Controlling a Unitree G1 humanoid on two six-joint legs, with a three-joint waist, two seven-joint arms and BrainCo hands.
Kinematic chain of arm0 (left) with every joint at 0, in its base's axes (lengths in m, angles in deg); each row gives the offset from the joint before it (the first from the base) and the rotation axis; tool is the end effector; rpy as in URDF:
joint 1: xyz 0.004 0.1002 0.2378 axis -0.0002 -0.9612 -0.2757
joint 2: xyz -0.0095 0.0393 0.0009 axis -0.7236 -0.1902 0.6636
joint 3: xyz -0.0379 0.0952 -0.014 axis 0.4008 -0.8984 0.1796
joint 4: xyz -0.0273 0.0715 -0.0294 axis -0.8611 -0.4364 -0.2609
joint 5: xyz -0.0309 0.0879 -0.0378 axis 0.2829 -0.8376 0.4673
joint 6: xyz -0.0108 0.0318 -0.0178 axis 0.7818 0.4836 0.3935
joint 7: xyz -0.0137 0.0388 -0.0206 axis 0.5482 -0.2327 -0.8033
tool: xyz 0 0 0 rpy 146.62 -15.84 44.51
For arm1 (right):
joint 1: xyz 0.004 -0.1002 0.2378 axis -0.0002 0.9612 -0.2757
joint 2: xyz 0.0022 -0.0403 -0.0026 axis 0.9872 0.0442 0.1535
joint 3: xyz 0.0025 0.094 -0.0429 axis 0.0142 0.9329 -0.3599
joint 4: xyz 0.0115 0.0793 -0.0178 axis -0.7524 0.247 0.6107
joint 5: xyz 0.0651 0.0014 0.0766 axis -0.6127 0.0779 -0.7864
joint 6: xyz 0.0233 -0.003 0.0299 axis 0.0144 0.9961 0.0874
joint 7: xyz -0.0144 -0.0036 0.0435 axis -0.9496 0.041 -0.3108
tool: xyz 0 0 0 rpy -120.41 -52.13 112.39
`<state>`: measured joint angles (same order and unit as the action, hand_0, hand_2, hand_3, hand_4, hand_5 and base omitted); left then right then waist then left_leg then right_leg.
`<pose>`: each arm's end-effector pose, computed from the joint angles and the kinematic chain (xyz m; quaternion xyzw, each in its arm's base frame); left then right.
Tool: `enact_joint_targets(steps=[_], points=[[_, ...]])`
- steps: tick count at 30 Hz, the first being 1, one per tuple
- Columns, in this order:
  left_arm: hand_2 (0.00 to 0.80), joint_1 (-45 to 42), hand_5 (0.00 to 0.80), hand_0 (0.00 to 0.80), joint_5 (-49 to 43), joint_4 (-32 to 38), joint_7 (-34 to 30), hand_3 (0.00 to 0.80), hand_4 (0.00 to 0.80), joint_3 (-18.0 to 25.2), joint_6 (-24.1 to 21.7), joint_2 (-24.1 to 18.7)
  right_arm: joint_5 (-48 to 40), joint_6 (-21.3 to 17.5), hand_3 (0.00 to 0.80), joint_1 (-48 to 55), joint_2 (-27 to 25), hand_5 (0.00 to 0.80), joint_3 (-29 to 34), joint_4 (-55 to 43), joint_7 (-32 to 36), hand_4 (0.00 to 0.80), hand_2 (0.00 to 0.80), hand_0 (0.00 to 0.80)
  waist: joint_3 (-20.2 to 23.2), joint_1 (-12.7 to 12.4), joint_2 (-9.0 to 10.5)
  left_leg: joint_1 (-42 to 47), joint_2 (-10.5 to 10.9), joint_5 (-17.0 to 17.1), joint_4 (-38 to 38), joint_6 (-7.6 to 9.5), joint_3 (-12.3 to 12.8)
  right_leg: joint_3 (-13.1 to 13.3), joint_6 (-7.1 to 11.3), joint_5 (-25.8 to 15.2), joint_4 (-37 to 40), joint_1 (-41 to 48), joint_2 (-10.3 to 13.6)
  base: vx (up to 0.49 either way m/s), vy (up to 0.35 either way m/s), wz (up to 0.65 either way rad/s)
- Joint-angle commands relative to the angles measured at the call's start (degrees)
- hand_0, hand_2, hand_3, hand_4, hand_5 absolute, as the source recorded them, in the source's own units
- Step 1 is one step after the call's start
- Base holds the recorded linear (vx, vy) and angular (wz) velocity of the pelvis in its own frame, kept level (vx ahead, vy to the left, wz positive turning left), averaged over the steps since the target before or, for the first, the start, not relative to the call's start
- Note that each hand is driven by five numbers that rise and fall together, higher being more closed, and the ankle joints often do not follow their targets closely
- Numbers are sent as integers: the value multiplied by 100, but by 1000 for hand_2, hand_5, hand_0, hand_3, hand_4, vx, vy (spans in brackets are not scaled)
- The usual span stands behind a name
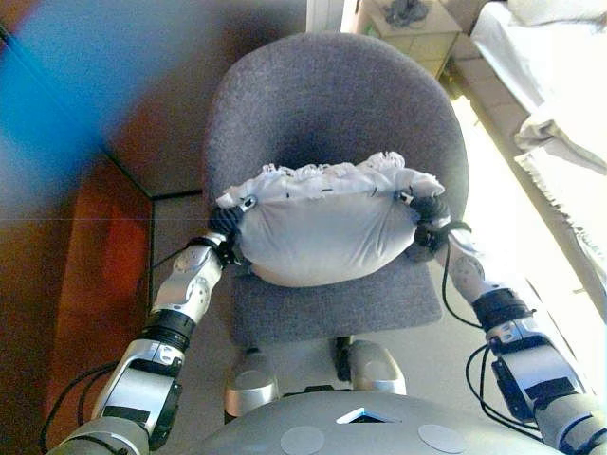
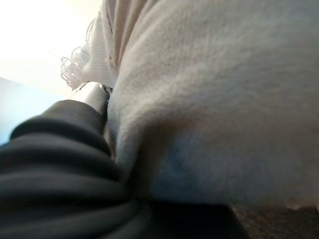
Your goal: Pick up the cushion and take it to the sofa
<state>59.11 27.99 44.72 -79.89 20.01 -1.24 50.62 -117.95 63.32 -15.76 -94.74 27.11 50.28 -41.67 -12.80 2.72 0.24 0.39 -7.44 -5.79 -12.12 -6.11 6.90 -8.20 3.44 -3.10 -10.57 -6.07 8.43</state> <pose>0.2470 0.1916 0.0193 -0.1182 0.1297 -0.0654 0.9823 0.2798 -0.2103 0.0555 0.1182 0.1397 0.0085 0.9831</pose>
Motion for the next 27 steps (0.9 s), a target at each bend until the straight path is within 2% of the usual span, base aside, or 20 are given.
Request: enact_joint_targets(steps=[1,3,8,13,17,20,27], points=[[800,704,800,800,315,555,126,800,800,-182,-459,-12,-426,-661,800,-391,213,800,263,-908,-257,800,800,800,12,42,230,-87,-5,-341,-285,108,33,406,741,-122,26,-312,622,-292,9,16],[800,1123,800,800,368,442,77,800,800,-241,-413,-23,-366,-927,800,-464,191,800,387,-638,-142,800,800,800,-170,61,268,-153,-6,-305,-196,152,134,244,829,-326,5,-495,800,-198,7,15],[800,903,800,800,395,717,329,800,800,-242,-230,51,-158,-597,800,-39,-89,800,589,-778,253,800,800,800,-31,106,368,50,50,-354,-79,248,171,207,921,-335,249,-226,790,121,-4,6],[800,929,800,800,300,840,598,800,800,-359,-65,159,-192,-529,800,-256,-278,800,472,-500,441,800,800,800,-43,-35,488,-15,-67,-396,-208,190,145,53,959,-231,312,-81,715,82,-103,-3],[800,1259,800,800,372,646,884,800,800,-455,-218,173,-369,-541,800,-958,-427,800,294,-29,500,800,800,800,-326,-192,515,-413,-216,-421,-606,95,-5,-53,933,-130,62,-254,722,-72,-108,14],[800,1647,800,800,604,497,971,800,800,-498,-324,41,-526,-680,800,-1743,-476,800,91,434,344,800,800,800,-697,-332,494,-1050,-292,-495,-1162,46,-243,-74,894,-25,-355,-663,769,-183,-79,22],[800,2238,800,800,852,320,1103,800,800,-631,-607,-57,-457,-725,800,-3013,-601,800,-165,1236,80,800,800,800,-1299,-487,321,-1978,-252,-424,-1606,-24,-600,-64,831,134,-905,-1425,806,-146,12,14]])
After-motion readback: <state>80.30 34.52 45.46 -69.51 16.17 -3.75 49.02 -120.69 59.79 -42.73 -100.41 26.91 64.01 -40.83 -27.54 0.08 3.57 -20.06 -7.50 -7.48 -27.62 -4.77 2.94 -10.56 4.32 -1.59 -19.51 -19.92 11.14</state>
